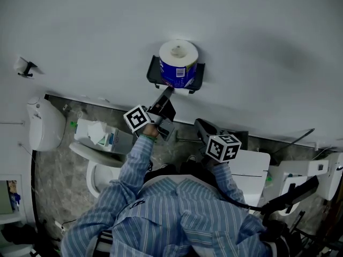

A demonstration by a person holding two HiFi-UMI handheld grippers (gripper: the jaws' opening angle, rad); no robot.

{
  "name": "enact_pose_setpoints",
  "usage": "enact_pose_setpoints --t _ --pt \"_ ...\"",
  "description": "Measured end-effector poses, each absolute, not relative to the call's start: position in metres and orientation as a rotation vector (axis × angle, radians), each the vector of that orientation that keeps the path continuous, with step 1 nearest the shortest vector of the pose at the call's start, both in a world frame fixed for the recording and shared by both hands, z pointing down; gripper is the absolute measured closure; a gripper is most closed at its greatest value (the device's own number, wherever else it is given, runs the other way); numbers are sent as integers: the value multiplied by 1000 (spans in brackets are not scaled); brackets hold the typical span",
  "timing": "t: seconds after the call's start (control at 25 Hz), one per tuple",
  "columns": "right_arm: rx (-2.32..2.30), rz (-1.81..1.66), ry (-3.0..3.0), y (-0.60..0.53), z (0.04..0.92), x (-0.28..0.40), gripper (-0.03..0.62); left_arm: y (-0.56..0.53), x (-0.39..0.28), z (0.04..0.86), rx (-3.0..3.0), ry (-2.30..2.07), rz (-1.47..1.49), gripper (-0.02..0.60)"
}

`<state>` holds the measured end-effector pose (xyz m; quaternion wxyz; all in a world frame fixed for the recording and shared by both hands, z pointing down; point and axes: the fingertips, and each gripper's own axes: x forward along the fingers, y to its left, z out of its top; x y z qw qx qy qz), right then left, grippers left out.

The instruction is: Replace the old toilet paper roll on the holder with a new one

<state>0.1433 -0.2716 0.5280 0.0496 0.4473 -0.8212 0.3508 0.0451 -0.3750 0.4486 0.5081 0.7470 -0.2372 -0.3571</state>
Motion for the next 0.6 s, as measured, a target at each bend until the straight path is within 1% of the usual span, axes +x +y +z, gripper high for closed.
enact_pose_setpoints --t 0.24,0.6 --pt "1437 1087 -2470 -271 529 164 568 -367 74 446 1837 -503 -805 407" --pt "1502 1118 -2425 -264 535 185 567 -348 145 454 1898 -385 -619 408"
